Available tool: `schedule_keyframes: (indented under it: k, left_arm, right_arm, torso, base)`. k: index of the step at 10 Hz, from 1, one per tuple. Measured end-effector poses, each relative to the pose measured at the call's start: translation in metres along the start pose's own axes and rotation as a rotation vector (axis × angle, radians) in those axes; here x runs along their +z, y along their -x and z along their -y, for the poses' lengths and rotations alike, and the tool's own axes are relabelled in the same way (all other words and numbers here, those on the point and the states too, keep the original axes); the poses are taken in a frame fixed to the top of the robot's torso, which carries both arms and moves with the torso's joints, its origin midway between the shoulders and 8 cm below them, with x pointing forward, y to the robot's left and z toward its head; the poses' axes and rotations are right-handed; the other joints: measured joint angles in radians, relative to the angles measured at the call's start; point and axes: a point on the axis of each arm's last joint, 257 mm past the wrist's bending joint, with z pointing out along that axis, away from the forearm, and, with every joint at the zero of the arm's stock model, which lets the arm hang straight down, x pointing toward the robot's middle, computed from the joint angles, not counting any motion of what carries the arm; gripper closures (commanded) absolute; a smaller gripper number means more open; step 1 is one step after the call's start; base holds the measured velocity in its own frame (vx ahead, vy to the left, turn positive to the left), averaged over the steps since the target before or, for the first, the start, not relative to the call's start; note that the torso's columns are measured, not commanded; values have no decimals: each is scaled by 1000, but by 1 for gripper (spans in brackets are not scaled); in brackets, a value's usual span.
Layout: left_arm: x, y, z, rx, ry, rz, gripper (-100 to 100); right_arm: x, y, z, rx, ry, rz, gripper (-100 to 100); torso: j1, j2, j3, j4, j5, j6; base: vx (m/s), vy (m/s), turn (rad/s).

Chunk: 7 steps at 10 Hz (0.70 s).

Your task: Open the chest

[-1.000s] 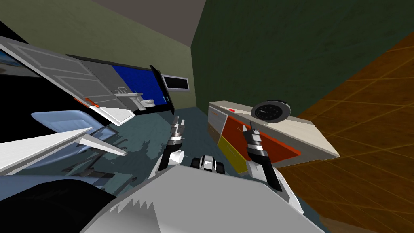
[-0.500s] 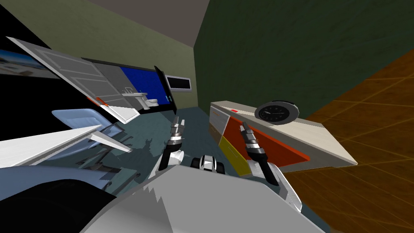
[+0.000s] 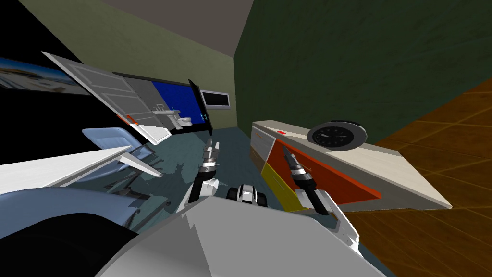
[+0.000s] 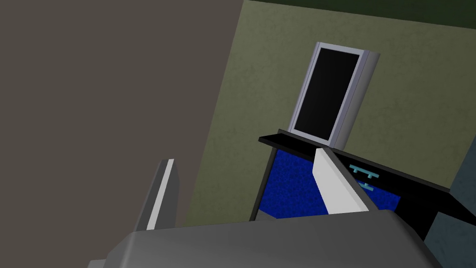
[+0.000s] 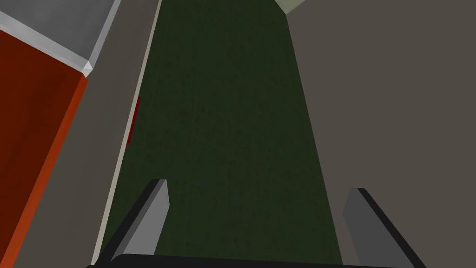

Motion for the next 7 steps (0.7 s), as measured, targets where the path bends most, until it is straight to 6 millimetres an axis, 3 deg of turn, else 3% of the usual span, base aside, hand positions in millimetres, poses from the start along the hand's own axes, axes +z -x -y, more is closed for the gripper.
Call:
schedule_keyframes:
  k: [7]
  left_arm:
    - [0, 0, 0, 0, 0, 0, 0]
  right_arm:
    - [3, -29, 21, -325, 13, -174, -100]
  torso:
    - [0, 0, 0, 0, 0, 0]
  base:
    - [5, 6, 70]
